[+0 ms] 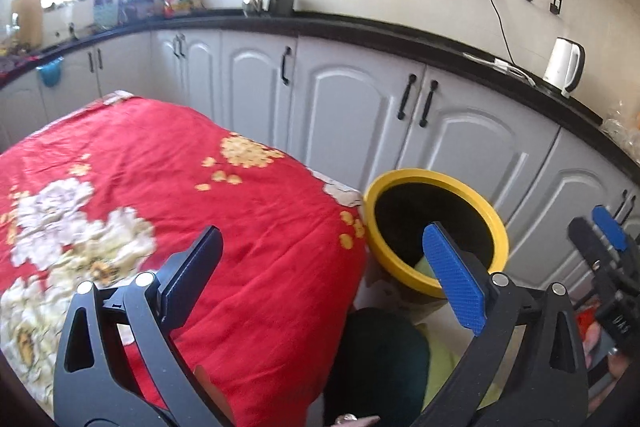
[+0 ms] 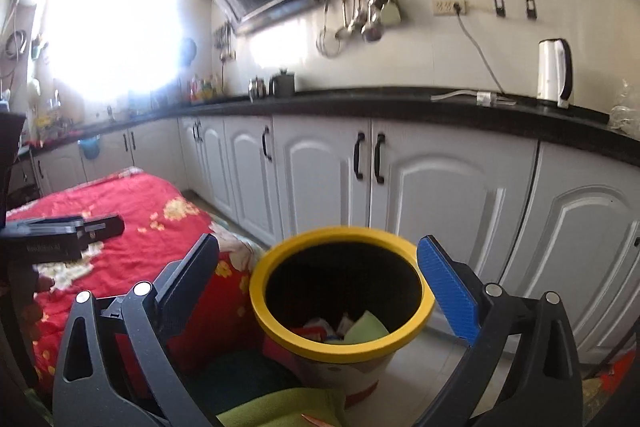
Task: Collect trash
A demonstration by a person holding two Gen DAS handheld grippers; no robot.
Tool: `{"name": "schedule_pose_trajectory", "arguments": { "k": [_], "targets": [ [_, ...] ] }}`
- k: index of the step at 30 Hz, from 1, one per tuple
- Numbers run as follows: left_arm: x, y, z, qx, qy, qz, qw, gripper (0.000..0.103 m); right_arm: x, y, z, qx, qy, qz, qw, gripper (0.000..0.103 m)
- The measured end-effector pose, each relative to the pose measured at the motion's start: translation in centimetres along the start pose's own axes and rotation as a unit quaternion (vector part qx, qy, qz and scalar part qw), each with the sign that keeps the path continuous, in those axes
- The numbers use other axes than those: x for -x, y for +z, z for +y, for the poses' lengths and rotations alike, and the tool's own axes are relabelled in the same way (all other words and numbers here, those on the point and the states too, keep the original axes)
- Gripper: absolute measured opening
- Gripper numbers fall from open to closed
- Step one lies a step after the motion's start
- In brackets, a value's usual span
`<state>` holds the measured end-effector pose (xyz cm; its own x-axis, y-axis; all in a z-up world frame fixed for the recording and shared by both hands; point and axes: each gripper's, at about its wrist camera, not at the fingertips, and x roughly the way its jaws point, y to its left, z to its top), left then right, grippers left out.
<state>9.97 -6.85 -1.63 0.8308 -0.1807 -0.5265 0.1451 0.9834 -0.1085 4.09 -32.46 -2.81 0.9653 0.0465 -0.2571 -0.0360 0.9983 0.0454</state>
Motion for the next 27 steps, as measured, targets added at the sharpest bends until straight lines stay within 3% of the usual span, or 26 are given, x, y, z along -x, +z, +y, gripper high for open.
{"name": "schedule_pose_trajectory", "arguments": {
  "k": [7, 27],
  "targets": [
    [2.4, -0.5, 0.4, -0.006, 0.014, -0.044, 0.9989, 0.092, 0.4, -0.4, 0.9, 0.007, -0.006, -0.020, 1.000, 0.097],
    [2.6, -1.0, 0.5, -0.004, 0.010, -0.049, 0.9987, 0.092, 0.5, -1.0, 0.6, -0.002, -0.015, -0.009, 1.000, 0.097]
  ]
}}
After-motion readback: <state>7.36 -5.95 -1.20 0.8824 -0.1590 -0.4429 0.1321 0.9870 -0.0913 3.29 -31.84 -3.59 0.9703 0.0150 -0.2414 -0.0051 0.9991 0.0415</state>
